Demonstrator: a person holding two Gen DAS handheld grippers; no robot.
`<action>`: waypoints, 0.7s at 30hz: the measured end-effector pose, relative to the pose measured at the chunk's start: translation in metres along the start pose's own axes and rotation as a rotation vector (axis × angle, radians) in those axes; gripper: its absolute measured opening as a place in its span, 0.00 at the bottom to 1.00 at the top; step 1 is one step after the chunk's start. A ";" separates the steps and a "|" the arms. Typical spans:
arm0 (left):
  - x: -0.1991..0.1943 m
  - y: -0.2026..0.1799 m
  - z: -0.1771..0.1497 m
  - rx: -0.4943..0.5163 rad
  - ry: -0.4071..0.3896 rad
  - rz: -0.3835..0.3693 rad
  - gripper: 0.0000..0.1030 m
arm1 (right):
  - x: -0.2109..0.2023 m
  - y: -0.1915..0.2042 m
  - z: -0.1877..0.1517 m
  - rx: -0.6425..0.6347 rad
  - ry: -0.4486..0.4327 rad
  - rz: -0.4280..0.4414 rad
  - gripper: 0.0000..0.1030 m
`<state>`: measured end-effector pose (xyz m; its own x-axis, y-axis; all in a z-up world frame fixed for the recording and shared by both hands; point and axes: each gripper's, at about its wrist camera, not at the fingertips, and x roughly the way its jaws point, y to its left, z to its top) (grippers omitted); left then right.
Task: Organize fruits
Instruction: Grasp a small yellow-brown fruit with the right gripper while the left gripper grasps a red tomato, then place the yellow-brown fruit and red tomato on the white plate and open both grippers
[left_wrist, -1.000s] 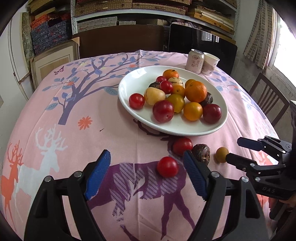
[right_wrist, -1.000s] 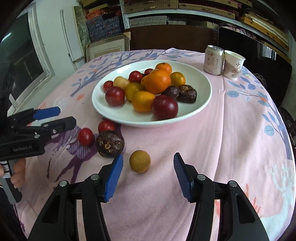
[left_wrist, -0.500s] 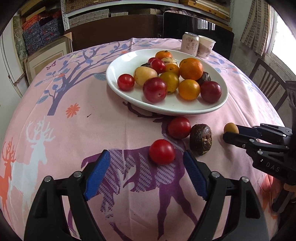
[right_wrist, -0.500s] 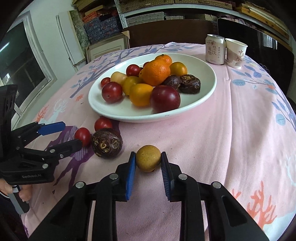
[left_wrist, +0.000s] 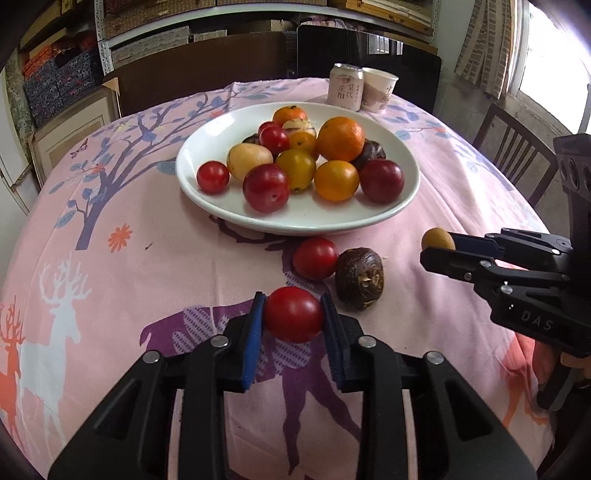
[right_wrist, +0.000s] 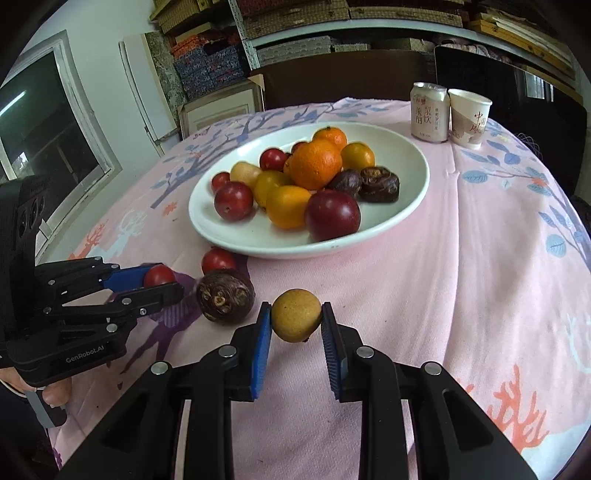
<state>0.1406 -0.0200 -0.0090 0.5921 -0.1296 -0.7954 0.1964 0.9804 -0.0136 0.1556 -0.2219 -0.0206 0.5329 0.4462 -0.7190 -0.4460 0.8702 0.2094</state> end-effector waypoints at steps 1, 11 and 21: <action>-0.008 0.000 0.002 0.000 -0.016 -0.002 0.28 | -0.008 0.001 0.003 0.002 -0.027 0.002 0.26; -0.051 0.008 0.061 -0.039 -0.181 -0.064 0.29 | -0.051 0.013 0.049 -0.034 -0.221 -0.027 0.26; 0.020 0.033 0.101 -0.167 -0.095 -0.047 0.29 | 0.007 0.036 0.074 -0.070 -0.151 0.011 0.26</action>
<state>0.2373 -0.0052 0.0359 0.6579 -0.1819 -0.7308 0.0979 0.9828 -0.1566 0.1967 -0.1720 0.0304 0.6271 0.4868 -0.6081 -0.4986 0.8507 0.1668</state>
